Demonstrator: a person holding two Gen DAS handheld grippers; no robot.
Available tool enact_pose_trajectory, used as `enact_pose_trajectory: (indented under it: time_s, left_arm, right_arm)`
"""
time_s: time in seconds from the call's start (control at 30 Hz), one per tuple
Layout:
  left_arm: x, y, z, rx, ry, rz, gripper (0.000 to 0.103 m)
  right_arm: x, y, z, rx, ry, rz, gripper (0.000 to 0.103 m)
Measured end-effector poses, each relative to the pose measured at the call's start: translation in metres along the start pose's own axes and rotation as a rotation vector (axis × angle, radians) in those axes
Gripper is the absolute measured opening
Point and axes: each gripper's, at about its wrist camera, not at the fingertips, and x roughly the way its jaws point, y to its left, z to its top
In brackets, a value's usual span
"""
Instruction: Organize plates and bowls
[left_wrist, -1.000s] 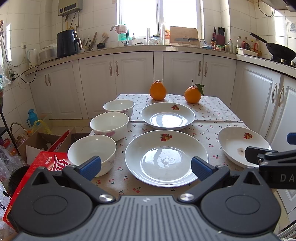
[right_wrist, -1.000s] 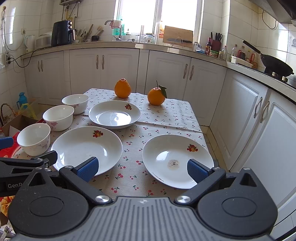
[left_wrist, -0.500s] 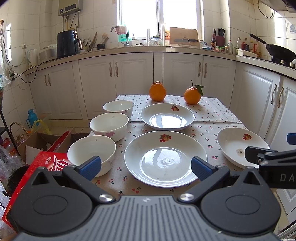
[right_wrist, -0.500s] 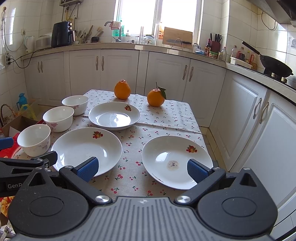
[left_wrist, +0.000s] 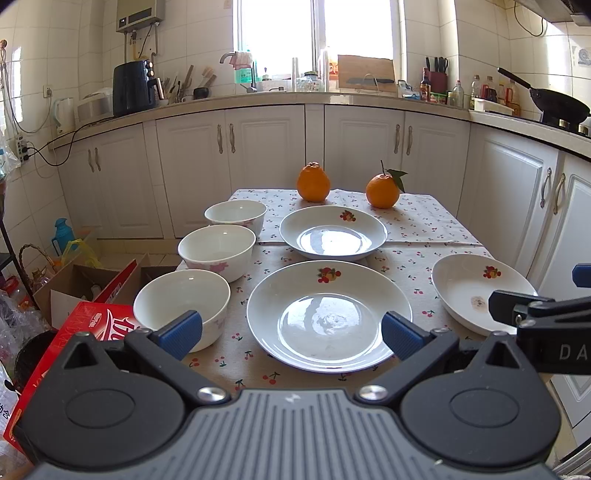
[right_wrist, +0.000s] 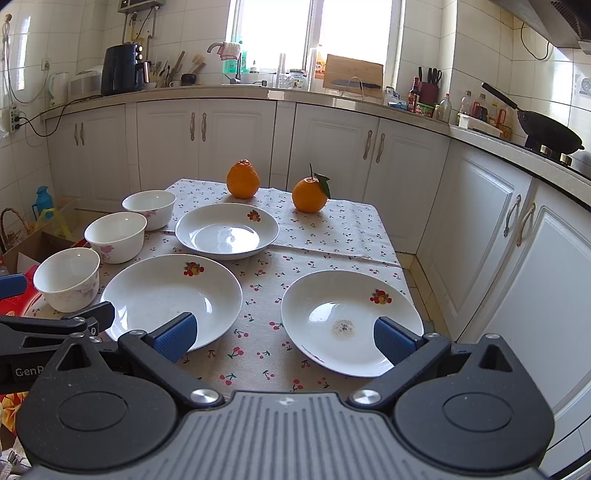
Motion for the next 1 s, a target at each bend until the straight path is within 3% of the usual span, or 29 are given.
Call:
enact_pose_trajectory:
  time_s: [1.0]
  left_arm:
    - [-0.0010, 0.0004, 0.0000, 0.009, -0.012, -0.008, 0.102]
  right_arm:
    - [0.0005, -0.0006, 0.0015, -0.004, -0.004, 0.001, 0.103]
